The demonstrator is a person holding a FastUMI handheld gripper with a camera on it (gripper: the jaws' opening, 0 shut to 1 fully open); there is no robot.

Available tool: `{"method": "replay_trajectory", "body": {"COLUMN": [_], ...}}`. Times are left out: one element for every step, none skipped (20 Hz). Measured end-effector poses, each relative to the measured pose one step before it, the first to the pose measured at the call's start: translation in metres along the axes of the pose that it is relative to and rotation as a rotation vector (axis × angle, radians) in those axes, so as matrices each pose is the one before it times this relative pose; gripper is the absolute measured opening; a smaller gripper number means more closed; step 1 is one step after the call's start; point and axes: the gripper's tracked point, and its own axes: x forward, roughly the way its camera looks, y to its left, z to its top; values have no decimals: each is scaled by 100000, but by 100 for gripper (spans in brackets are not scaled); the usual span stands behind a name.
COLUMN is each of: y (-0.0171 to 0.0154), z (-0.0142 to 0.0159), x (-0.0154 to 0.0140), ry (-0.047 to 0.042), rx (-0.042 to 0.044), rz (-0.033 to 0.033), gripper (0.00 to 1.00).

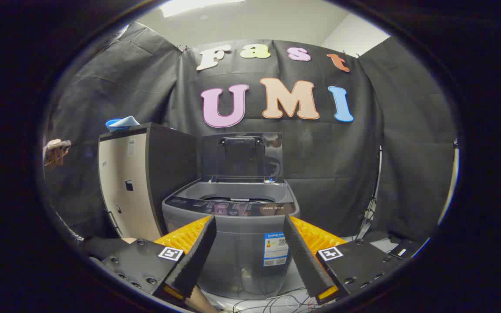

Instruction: Put the clothes into the washing machine and then close the washing machine lid.

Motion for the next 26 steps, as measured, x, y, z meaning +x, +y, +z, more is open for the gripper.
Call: {"method": "replay_trajectory", "body": {"y": [-48, -4, 30, 23, -9, -21, -2, 24, -38, 2, 4, 60, 62, -5, -28, 65, -86, 7, 2, -16, -16, 64, -44, -18, -16, -18], "z": [-45, 50, -94, 7, -102, 48, 7, 53, -44, -13, -40, 79, -111, 37, -106, 173, -50, 47, -41, 6, -9, 66, -92, 9, 25, 68], "x": [42, 56, -58, -5, 23, -4, 17, -17, -21, 4, -16, -17, -155, -86, 143, 84, -172, -96, 21, -14, -72, 17, -4, 21, 17, 47], "ry": [-55, 80, -42, 38, 139, -62, 3, -136, -37, 117, -61, 285, -188, -47, -70, 29, -50, 74, -52, 123, -56, -34, 60, -15, 19, -15], "rx": [-7, 4, 8, -6, 41, 42, 4, -41, 2, 34, 6, 63, 169, 143, 86, 26, 37, 12, -34, 6, 69, -51, 0, 62, 4, -41], "rz": [7, 4, 9, 80, 241, -74, 15, 28, 32, -8, 46, 422, 33, 49, 105, 7, 35, -5, 9, -3, -43, 47, -21, -79, -17, 35], "gripper": [97, 97, 97, 97, 97, 97, 97, 97, 97, 97, 97, 97, 97, 96, 96, 96, 96, 96, 96, 96, 96, 96, 96, 96, 96, 96]}}
